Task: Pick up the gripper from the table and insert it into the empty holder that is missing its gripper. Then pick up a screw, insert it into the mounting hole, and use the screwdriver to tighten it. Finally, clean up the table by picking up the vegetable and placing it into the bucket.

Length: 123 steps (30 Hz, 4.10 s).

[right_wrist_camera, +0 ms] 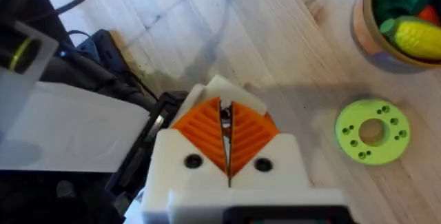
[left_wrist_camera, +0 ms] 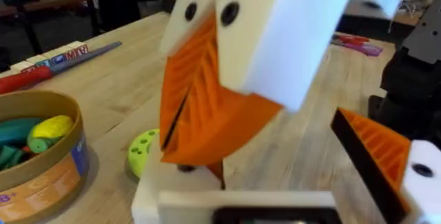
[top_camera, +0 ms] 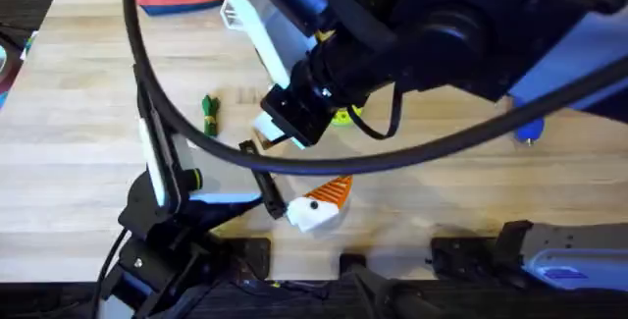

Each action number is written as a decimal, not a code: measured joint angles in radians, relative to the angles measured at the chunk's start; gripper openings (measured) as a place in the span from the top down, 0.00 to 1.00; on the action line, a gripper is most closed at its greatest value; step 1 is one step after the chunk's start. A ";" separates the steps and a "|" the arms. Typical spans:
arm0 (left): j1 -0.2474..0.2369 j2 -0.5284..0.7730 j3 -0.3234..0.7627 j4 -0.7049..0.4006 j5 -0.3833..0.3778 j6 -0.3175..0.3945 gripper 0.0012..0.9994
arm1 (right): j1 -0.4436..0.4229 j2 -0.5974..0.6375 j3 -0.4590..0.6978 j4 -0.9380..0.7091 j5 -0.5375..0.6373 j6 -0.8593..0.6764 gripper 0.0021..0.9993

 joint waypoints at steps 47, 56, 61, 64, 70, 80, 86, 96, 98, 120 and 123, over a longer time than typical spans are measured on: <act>0.000 0.000 0.000 0.000 0.000 0.007 0.99 | -0.215 -0.559 0.001 -0.562 -0.019 -0.091 0.01; 0.000 0.000 0.000 0.000 0.000 0.007 0.99 | -0.232 -0.643 0.001 -0.597 0.051 -0.039 0.01; 0.000 0.000 0.000 0.000 0.000 0.007 0.99 | -0.342 -0.646 -0.017 -0.620 0.218 0.029 0.01; 0.000 0.000 0.000 0.000 0.000 0.007 0.99 | -0.458 -0.645 -0.078 -0.580 0.281 0.041 0.01; 0.000 0.000 0.000 0.000 0.000 0.007 0.99 | -0.773 -0.617 -0.244 -0.489 0.327 0.040 0.01; 0.000 0.000 0.000 0.000 0.000 0.007 0.99 | -1.203 -0.422 -0.327 -0.240 0.349 -0.010 0.01; 0.000 0.000 0.000 0.000 0.000 0.007 0.99 | -1.270 -0.264 -0.327 -0.153 0.340 -0.095 0.01; 0.000 0.000 0.000 0.000 0.000 0.007 0.99 | -1.355 0.008 -0.328 -0.052 0.235 -0.376 0.01; 0.000 0.000 0.000 0.000 0.000 0.007 0.99 | -1.377 0.039 -0.328 -0.015 0.231 -0.406 0.01; 0.000 0.000 0.000 0.000 0.000 0.007 0.99 | -1.447 0.243 -0.328 0.338 0.129 -0.435 0.02; 0.000 0.000 0.000 0.000 0.000 0.007 0.99 | -1.447 0.243 -0.328 0.334 0.126 -0.430 0.08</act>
